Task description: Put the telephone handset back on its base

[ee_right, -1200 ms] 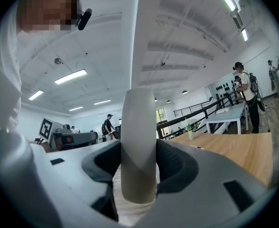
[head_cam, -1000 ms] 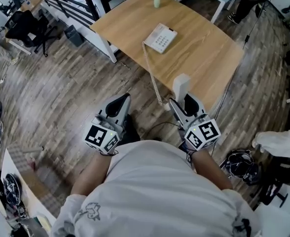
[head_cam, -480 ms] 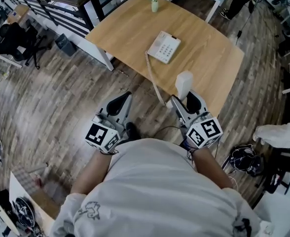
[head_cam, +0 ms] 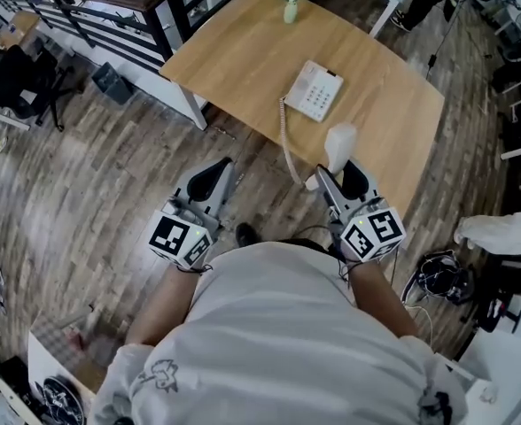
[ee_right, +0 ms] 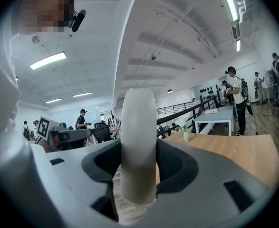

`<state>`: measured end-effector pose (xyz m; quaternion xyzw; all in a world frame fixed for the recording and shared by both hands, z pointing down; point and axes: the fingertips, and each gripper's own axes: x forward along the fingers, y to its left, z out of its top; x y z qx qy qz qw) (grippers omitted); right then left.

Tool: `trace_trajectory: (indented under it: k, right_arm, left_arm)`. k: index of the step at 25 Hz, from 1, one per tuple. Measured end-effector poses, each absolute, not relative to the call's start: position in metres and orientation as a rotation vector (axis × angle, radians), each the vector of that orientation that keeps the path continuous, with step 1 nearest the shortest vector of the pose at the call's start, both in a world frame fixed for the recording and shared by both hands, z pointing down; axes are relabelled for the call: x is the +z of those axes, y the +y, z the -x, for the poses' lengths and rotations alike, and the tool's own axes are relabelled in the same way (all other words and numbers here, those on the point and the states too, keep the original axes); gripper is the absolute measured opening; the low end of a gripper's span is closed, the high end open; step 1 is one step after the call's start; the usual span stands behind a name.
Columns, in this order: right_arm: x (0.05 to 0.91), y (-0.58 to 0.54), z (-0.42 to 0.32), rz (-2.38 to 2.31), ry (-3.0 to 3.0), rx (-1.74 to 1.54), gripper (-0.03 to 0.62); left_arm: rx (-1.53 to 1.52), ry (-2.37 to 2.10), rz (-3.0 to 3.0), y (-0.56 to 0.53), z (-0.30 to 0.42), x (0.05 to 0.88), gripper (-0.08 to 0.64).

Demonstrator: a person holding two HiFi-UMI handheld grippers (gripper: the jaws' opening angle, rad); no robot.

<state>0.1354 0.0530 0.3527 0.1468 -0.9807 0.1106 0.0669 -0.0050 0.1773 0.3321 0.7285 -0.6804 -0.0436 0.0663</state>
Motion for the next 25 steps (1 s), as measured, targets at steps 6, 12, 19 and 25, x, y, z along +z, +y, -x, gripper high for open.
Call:
trace_trajectory:
  k: [6, 12, 19, 25]
  right_arm:
    - [0.354, 0.052, -0.114, -0.476, -2.946, 0.375, 0.224]
    - [0.361, 0.04, -0.096, -0.471, -2.945, 0.378, 0.224]
    - [0.375, 0.001, -0.075, -0.446, -2.94, 0.416, 0.224]
    - [0.384, -0.042, -0.051, -0.426, -2.935, 0.442, 0.224]
  left_arm:
    - [-0.144, -2.037, -2.203, 0.182, 0.033, 0.332, 0.006]
    - [-0.156, -2.045, -2.219, 0.171, 0.048, 0.332, 0.006]
    - [-0.104, -2.068, -2.197, 0.14, 0.066, 0.336, 0.006]
    - [-0.087, -2.051, -2.194, 0.087, 0.087, 0.344, 0.006]
